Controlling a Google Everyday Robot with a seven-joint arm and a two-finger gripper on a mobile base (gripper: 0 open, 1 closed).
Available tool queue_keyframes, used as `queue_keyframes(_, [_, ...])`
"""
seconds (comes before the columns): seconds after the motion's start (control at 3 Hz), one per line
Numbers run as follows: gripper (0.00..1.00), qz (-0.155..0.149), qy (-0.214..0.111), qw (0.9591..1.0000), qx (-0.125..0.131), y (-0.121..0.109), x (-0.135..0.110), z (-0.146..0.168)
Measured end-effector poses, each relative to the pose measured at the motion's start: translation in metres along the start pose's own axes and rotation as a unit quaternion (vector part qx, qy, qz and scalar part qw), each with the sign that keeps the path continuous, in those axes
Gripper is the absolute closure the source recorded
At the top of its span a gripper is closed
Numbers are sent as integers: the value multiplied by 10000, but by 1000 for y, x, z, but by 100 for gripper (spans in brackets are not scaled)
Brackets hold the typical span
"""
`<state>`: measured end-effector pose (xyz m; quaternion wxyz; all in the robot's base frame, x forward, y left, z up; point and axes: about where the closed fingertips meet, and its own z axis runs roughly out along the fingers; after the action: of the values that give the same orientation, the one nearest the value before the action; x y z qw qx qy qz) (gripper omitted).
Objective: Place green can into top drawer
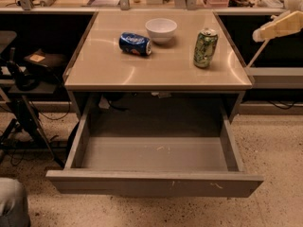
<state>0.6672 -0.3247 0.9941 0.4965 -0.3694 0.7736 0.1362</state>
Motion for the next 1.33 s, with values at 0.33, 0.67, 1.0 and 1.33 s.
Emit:
queue_keyframes(0.33, [0, 138, -147, 9998, -2, -21, 18, 17])
queue_keyframes(0.67, [0, 255, -395, 9988, 134, -26, 17, 9])
queue_keyframes(1.0, [0, 657, -821, 9940, 286, -46, 17, 19])
queue_keyframes(1.33, [0, 1216, -1432, 9822, -56, -57, 16, 61])
